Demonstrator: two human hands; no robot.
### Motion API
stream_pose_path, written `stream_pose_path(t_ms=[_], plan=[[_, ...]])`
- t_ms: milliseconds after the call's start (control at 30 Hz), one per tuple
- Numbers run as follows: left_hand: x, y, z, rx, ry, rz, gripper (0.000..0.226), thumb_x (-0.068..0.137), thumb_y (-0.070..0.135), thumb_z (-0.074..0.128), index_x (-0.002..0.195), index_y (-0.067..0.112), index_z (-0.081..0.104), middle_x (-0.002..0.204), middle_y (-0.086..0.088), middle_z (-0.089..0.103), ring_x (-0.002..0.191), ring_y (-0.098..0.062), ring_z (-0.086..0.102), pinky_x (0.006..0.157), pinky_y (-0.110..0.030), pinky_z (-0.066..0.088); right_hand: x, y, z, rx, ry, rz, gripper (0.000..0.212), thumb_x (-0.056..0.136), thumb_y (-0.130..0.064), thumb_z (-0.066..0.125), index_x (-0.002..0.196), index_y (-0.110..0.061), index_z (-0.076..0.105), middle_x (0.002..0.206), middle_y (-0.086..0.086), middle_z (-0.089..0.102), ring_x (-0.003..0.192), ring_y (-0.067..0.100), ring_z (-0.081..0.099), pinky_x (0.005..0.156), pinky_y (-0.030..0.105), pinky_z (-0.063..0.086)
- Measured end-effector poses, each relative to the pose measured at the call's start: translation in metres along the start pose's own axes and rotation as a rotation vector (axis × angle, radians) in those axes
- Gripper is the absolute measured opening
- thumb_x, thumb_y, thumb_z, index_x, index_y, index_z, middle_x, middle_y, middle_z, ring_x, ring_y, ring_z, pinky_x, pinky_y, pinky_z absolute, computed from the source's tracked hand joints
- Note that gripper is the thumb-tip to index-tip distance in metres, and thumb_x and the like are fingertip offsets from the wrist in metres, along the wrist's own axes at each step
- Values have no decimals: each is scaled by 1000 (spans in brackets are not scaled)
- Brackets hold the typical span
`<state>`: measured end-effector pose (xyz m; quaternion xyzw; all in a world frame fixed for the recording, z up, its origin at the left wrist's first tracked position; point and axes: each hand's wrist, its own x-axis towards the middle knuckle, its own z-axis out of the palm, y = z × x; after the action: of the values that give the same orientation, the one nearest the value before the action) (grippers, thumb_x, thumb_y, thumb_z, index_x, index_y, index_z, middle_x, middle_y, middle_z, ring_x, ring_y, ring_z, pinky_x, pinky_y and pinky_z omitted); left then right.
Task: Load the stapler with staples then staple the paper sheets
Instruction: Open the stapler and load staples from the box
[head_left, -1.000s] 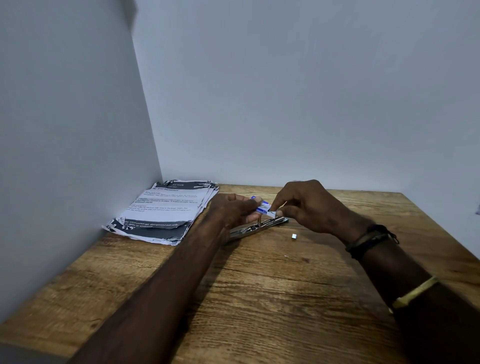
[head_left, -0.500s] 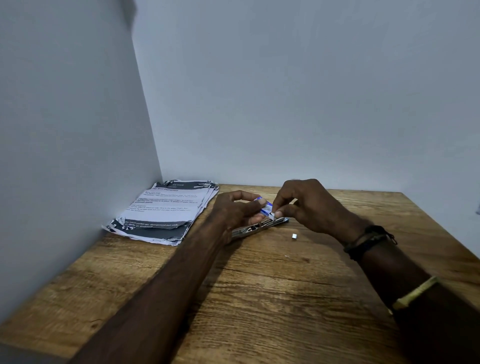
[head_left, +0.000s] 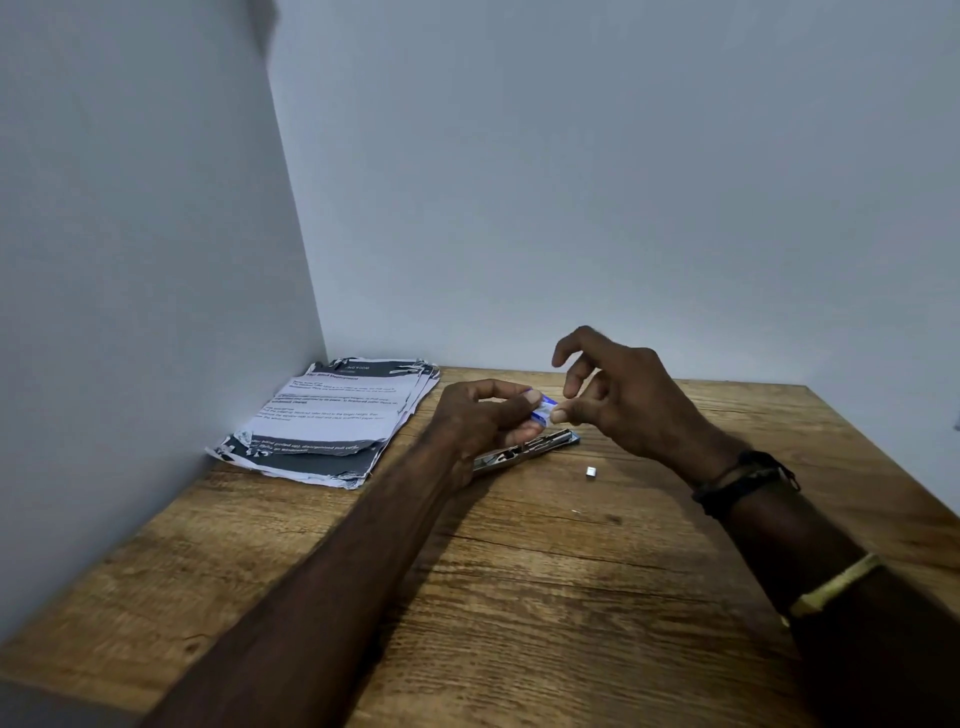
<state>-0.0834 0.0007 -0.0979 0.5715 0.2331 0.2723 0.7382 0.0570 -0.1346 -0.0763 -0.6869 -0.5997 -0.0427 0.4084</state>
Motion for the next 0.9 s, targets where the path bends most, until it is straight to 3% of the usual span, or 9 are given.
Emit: stream_pose_path(t_ms=[133,233,300,467,567,633,733,833,900], plan=[[2,-3,1,16,56,45,17,83,3,78,95,-5,71,76,-21,73,56,-19,72,56,-22,61,-1,0,4,-59,-29,0,11,79,-21,87,80,-24,76,83,-4,71,69,11,70,65,25,53],[1,-6,3,39,48,67,15,84,3,78,95,-4,71,81,-23,73,56,-18,71,56,-23,61,0,-1,7,-74,-26,41,17,77,-34,87,75,-24,74,76,-10,67,65,2,65,59,11,45],[1,-7,5,48,8,69,15,85,3,76,97,-4,71,81,-21,73,56,-17,71,55,-22,60,-1,-1,7,-94,-24,75,20,76,-34,87,72,-22,71,70,-13,65,63,-2,61,57,11,40],[4,-10,3,159,0,150,17,89,4,72,102,-7,69,81,-26,72,59,-19,71,61,-27,62,0,4,2,-232,-4,232,17,72,-35,82,71,-27,67,74,-11,71,73,4,64,69,32,53],[9,-14,-1,297,109,274,12,89,7,73,94,-4,72,76,-21,71,64,-24,71,69,-39,62,-2,15,-5,-334,3,409,18,69,-39,80,72,-28,67,82,-11,70,85,18,65,76,36,55],[12,-16,-5,402,174,330,9,87,12,75,90,4,76,73,-12,73,64,-20,70,69,-37,60,-3,23,-10,-344,-26,521,18,68,-39,80,73,-27,68,88,-9,70,89,20,65,79,37,56],[18,-18,-7,596,230,391,9,83,26,80,85,17,78,71,0,73,68,-12,69,72,-31,58,-6,31,-19,-356,-101,595,18,68,-36,83,74,-25,71,89,-5,71,86,20,66,77,34,57],[19,-20,-6,750,208,383,24,76,41,84,90,23,77,74,8,72,68,-4,66,66,-23,50,-7,32,-28,-269,-223,658,17,65,-19,86,76,-19,74,77,4,75,64,19,71,62,30,62],[18,-21,-6,834,165,353,36,72,48,86,95,23,75,80,9,72,72,-4,66,67,-24,50,-8,31,-32,-227,-333,698,22,65,-8,85,83,-14,73,76,10,78,63,21,74,58,30,63]])
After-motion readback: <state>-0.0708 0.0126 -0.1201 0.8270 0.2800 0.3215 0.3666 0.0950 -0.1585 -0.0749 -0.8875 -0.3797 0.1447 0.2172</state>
